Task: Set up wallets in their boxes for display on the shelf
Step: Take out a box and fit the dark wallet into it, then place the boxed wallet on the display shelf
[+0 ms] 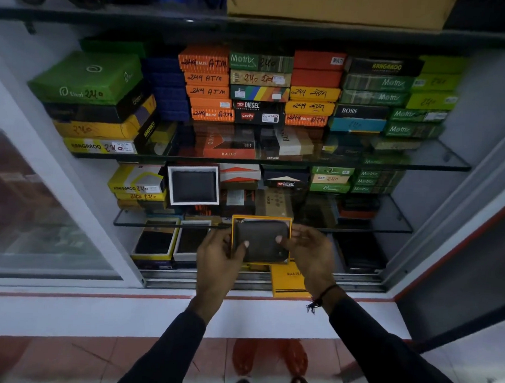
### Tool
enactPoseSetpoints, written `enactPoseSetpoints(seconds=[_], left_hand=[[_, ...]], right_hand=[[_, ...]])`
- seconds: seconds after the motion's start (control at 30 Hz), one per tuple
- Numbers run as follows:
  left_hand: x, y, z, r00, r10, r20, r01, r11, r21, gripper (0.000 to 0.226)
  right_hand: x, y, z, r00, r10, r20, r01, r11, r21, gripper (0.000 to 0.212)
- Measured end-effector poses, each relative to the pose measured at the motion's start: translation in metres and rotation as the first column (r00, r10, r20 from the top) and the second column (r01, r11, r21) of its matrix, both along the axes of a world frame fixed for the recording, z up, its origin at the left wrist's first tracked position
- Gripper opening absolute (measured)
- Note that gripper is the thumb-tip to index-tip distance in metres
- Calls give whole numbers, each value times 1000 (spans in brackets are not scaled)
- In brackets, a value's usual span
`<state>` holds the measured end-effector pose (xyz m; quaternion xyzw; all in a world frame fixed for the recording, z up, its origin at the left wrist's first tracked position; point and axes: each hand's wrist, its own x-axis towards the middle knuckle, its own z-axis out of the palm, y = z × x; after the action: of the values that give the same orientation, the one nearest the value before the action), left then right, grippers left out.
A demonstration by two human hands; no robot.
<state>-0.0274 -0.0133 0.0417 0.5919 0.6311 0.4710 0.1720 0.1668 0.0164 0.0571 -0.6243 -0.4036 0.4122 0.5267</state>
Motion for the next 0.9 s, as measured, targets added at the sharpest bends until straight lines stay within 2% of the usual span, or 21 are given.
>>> enactPoseSetpoints(seconds=[0.1,0.17,0.33,0.53,0.67,0.77,0.9], left_hand=[[6,24,26,1000,7,-19,-5,995,95,30],[9,44,38,999,5,-40,-1,995,102,32],[14,99,45,978,51,-201,-47,999,23,34],[18,142,46,947,66,-314,-95,992,-77,37],[18,149,47,948,54,-313,-94,989,-116,37],[21,137,49,955,63,-288,-91,992,-87,37],[29,104,37,963,130,-235,-123,991,44,38]], right_hand=[[2,22,26,1000,-11,16,10,995,95,37],[-2,44,36,999,-39,1,39,994,106,37],[-12,101,40,997,-81,21,78,992,102,43],[-15,140,27,991,-112,71,108,992,64,41],[-11,153,25,991,-102,84,101,995,26,46],[-6,150,23,993,-79,90,76,996,42,43],[5,117,12,978,-140,156,119,983,138,19]])
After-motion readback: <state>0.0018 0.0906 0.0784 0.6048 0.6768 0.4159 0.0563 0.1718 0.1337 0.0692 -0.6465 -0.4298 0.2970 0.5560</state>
